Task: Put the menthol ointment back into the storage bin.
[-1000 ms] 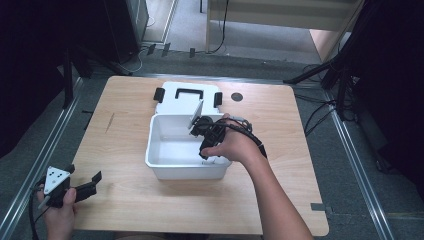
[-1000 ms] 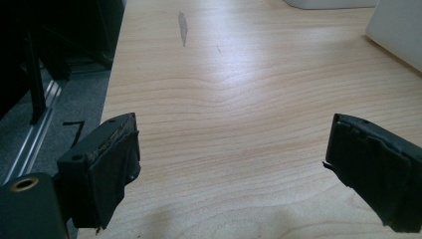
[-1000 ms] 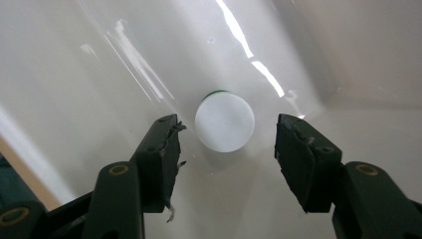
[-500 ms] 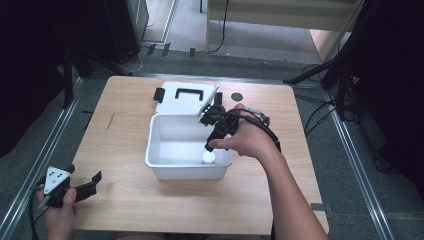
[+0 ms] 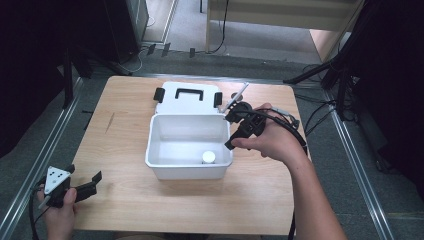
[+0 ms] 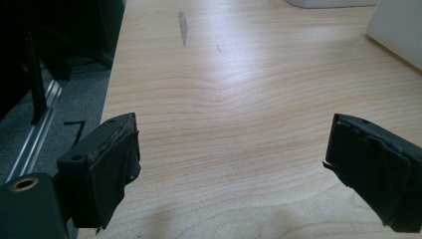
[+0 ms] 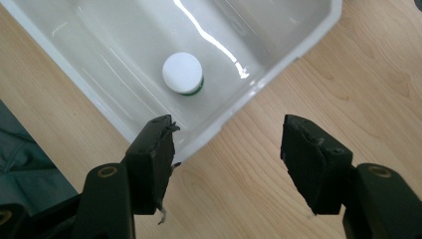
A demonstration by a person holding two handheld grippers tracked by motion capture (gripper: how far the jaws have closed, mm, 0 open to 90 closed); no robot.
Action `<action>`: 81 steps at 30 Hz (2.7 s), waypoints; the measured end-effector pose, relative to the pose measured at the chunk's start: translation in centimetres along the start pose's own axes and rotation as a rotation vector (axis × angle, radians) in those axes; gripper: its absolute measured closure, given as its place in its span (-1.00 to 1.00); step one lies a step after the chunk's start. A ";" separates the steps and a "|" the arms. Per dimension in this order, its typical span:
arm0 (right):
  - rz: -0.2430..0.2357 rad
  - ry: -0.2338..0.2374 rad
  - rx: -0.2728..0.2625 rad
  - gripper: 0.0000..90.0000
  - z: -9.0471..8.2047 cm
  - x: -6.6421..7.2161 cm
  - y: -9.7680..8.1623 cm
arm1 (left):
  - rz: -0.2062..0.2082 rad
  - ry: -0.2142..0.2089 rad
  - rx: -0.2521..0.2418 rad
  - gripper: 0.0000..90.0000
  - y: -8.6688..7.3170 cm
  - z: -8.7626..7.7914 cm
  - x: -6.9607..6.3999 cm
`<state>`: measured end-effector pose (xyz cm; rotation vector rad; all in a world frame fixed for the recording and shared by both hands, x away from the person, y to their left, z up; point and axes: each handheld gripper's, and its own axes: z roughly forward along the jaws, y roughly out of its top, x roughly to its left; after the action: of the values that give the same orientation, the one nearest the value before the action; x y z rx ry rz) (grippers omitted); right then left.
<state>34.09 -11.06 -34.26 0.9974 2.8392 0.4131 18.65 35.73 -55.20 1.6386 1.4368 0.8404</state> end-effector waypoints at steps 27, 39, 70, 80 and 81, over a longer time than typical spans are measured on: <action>0.105 -0.014 0.013 -0.28 3.0 -3.7 -7.6 | 0.013 0.006 0.004 -0.83 0.0 0.0 0.0; 0.162 -0.060 -0.012 -0.55 5.0 -4.4 -10.8 | 0.013 0.007 0.004 -0.83 0.0 0.0 -0.1; 0.389 -0.226 -0.303 -0.84 8.8 -5.9 -22.7 | 0.017 0.012 0.000 -0.83 0.0 0.0 -0.1; 0.451 -0.257 -0.413 -0.85 9.9 -6.2 -26.1 | 0.017 0.014 -0.002 -0.83 0.0 0.0 -0.2; 0.455 -0.257 -0.422 -0.85 10.0 -6.3 -26.4 | 0.017 0.014 -0.003 -0.83 0.0 0.0 -0.2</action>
<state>25.06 -32.57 -51.38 1.4623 2.1564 0.8139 18.59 35.56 -55.21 1.6479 1.4326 0.8646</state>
